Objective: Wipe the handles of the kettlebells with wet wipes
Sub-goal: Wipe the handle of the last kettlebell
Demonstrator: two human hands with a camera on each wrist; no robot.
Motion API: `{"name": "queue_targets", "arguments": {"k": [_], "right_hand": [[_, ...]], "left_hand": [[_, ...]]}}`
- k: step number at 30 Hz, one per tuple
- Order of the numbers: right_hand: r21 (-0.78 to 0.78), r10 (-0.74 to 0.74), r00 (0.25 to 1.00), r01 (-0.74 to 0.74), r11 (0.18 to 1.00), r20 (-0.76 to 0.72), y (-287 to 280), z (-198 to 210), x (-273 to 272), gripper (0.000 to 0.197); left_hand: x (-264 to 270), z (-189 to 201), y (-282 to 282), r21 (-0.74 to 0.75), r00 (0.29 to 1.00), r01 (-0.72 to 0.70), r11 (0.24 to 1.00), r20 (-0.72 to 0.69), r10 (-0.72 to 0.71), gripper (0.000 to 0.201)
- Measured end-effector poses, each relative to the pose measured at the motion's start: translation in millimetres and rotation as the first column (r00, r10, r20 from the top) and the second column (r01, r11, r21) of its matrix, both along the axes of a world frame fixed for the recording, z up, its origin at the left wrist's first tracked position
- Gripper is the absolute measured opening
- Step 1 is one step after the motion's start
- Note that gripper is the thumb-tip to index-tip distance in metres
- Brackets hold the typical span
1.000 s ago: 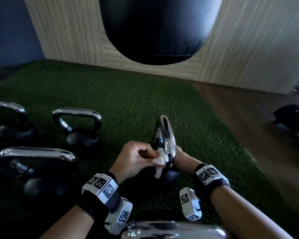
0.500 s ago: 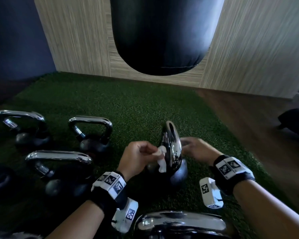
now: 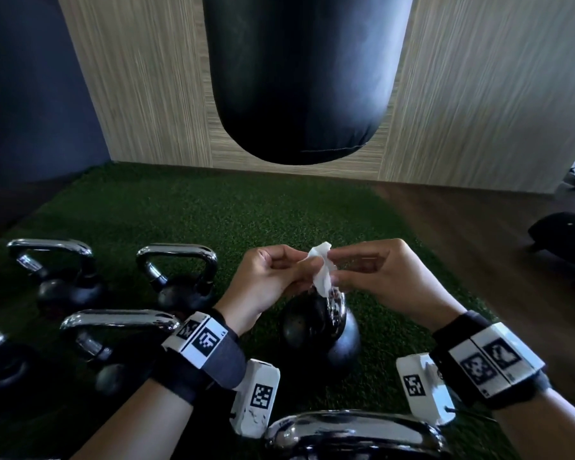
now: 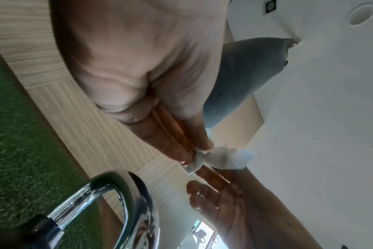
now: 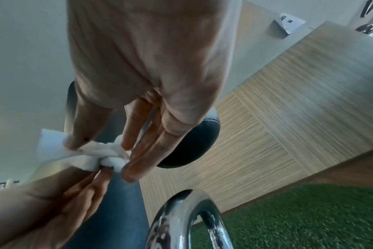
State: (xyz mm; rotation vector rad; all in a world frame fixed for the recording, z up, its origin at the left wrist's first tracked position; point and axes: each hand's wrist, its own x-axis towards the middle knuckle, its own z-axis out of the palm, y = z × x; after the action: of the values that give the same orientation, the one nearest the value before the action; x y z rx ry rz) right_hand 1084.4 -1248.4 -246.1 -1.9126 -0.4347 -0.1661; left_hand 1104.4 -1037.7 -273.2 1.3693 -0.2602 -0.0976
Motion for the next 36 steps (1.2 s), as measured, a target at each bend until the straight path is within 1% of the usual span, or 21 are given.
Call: {"name": "queue_targets", "arguments": {"k": [2,6,9,10,11,12,13,14,15,16,17,18,19,21,23,25,27,29,31,34,36], "right_hand": [[0.030,0.005,0.999,-0.004,1.000,-0.034,0,1,1,0.051],[0.041,-0.003,1.000,0.002,0.999,0.026,1,1,6,0.037],[0.080,-0.055,0.998,0.052,0.995,0.030,-8,-4,14,0.029],[0.094,-0.080,0.997,0.077,0.993,0.020,-12,-7,16,0.028],[0.102,-0.110,0.994,0.109,0.989,0.007,-17,-10,19,0.027],[0.102,-0.147,0.989,0.147,0.984,-0.008,-23,-14,22,0.026],[0.093,-0.189,0.982,0.191,0.977,-0.020,-28,-20,24,0.025],[0.072,-0.238,0.971,0.239,0.968,-0.025,-34,-26,27,0.024],[0.045,-0.285,0.958,0.286,0.957,-0.025,-39,-32,29,0.024],[0.021,-0.326,0.945,0.327,0.945,-0.030,-45,-39,32,0.024],[0.011,-0.354,0.934,0.355,0.935,-0.043,-49,-44,33,0.023],[0.012,-0.373,0.926,0.375,0.927,-0.064,-53,-49,35,0.022],[0.018,-0.381,0.920,0.384,0.923,-0.090,-56,-54,36,0.021],[0.024,-0.374,0.917,0.380,0.925,-0.138,-59,-61,37,0.019],[0.015,-0.379,0.910,0.387,0.922,-0.170,-60,-68,39,0.019],[0.000,-0.406,0.893,0.414,0.910,-0.194,-59,-77,44,0.021],[-0.005,-0.434,0.875,0.443,0.897,-0.215,-58,-87,51,0.022],[0.004,-0.438,0.863,0.453,0.891,-0.252,-54,-96,57,0.021],[-0.015,-0.450,0.850,0.464,0.886,-0.274,-48,-105,64,0.018],[-0.051,-0.499,0.820,0.506,0.861,-0.280,-37,-116,77,0.015],[-0.007,-0.489,0.803,0.518,0.855,-0.342,-29,-120,86,0.019]], "left_hand": [[-2,2,-3,0.020,0.999,0.031,0.999,0.011,-0.031,0.023],[2,5,-2,0.034,0.985,0.169,0.985,-0.029,-0.168,0.026],[11,2,4,-0.015,0.964,0.244,0.970,-0.110,-0.244,0.013],[16,-3,6,0.038,0.965,0.240,0.970,-0.121,-0.234,0.014],[19,-9,6,0.154,0.970,0.232,0.960,-0.116,-0.216,0.027],[21,-18,5,0.335,0.974,0.227,0.915,-0.096,-0.206,0.052],[23,-29,4,0.547,0.971,0.232,0.805,-0.073,-0.230,0.077],[23,-41,0,0.732,0.962,0.224,0.643,-0.059,-0.268,0.098],[21,-55,-5,0.860,0.952,0.186,0.476,-0.038,-0.303,0.116],[20,-70,-11,0.927,0.947,0.137,0.350,-0.019,-0.321,0.134],[18,-84,-19,0.953,0.948,0.110,0.282,-0.016,-0.317,0.150],[16,-93,-28,0.961,0.957,0.108,0.256,-0.031,-0.288,0.159],[14,-101,-37,0.955,0.970,0.116,0.272,-0.049,-0.239,0.163],[16,-112,-52,0.932,0.989,0.098,0.350,-0.052,-0.140,0.159],[22,-126,-58,0.925,0.991,-0.054,0.375,0.095,-0.090,0.143],[29,-142,-58,0.893,0.959,-0.235,0.385,0.278,-0.059,0.128],[35,-151,-58,0.864,0.947,-0.275,0.423,0.319,-0.037,0.120],[38,-148,-55,0.847,0.944,-0.263,0.462,0.324,-0.057,0.113],[43,-138,-44,0.829,0.930,-0.236,0.507,0.345,-0.131,0.096],[51,-118,-16,0.773,0.926,-0.040,0.633,0.266,-0.268,0.063],[52,-109,-3,0.743,0.914,0.081,0.664,0.210,-0.347,0.064]]}}
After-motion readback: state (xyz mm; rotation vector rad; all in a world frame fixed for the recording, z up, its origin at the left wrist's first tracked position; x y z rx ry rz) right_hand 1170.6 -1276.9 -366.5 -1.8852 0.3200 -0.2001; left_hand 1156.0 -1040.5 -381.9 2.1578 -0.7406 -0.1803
